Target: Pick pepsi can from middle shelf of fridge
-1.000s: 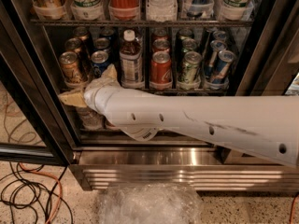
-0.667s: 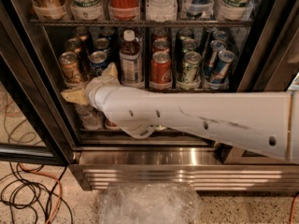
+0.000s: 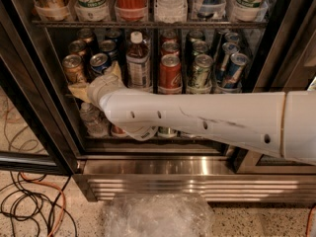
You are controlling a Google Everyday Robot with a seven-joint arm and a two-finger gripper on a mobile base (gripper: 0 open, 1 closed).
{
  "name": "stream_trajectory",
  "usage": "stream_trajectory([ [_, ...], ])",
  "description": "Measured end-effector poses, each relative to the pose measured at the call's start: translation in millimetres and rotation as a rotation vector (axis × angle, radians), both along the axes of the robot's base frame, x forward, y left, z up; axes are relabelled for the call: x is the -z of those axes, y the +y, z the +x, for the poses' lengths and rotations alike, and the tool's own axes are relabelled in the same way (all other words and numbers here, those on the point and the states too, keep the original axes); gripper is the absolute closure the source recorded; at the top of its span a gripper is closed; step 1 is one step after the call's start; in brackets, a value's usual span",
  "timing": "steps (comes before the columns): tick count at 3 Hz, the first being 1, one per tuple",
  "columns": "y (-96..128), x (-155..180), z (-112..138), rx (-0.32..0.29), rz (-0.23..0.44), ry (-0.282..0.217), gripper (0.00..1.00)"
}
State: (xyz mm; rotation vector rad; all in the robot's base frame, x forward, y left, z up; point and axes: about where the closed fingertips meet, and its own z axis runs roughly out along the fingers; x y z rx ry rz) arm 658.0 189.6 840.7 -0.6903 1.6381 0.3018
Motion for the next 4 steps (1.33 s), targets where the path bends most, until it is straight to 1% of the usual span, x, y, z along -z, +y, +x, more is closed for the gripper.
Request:
stream_trajectory([
  [1, 5.7, 0.5, 10.3, -0.005, -0.006, -0.019, 0.22],
  [3, 1.4, -5.2, 11.3, -0.005, -0.008, -0.021, 0.14],
  [4, 1.4, -5.2, 11.2, -0.005, -0.008, -0.021, 0.13],
])
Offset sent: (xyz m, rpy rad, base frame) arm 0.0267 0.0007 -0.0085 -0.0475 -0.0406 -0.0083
